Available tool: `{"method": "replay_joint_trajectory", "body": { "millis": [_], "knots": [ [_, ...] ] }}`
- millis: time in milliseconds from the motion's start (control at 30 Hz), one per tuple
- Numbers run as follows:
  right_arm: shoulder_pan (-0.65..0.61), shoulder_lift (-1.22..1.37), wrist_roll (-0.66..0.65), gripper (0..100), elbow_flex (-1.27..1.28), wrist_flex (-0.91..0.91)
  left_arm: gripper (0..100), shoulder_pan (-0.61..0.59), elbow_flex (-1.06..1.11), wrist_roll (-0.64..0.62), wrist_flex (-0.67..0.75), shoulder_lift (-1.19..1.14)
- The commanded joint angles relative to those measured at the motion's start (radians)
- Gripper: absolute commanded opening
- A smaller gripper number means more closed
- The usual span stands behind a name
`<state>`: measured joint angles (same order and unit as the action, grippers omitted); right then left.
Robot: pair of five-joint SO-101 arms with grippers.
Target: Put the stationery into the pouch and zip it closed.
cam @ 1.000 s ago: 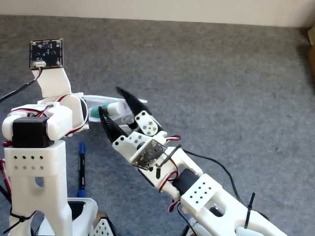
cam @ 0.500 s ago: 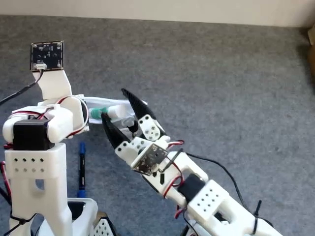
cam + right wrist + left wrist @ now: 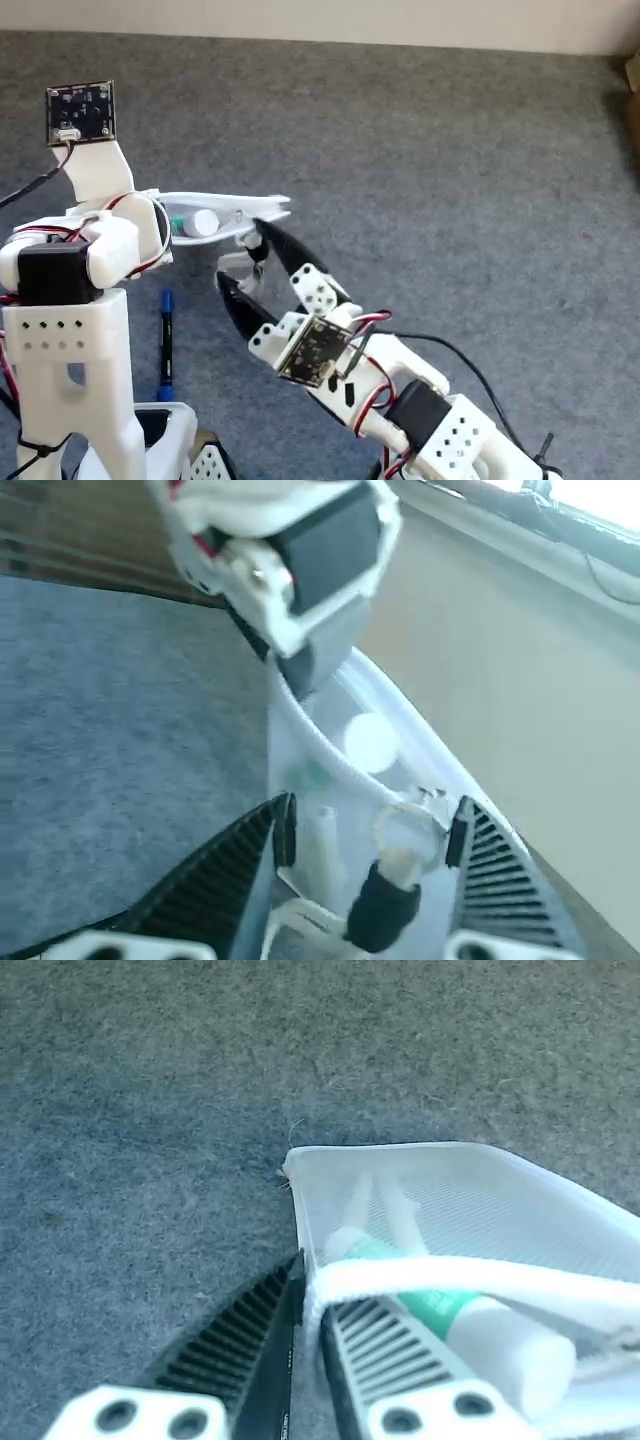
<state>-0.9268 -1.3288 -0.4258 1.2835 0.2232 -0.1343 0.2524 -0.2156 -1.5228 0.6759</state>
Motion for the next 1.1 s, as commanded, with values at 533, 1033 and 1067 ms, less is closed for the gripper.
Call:
{"method": "replay_joint_trajectory", "body": {
  "millis": [533,1033,1067],
  "knots": [
    [-0.047,-0.022,-0.009,0.5,-0.028,-0.263,1,-0.024,0.005,-0.011,0.015,0.001],
    [0.047,0.455,-0.009,0.5,-0.239,-0.401,1,-0.024,0.005,-0.011,0.011,0.001],
    [0.054,0.475,-0.009,0.5,-0.242,-0.395,1,-0.024,0.005,-0.011,0.011,0.001]
  ]
}}
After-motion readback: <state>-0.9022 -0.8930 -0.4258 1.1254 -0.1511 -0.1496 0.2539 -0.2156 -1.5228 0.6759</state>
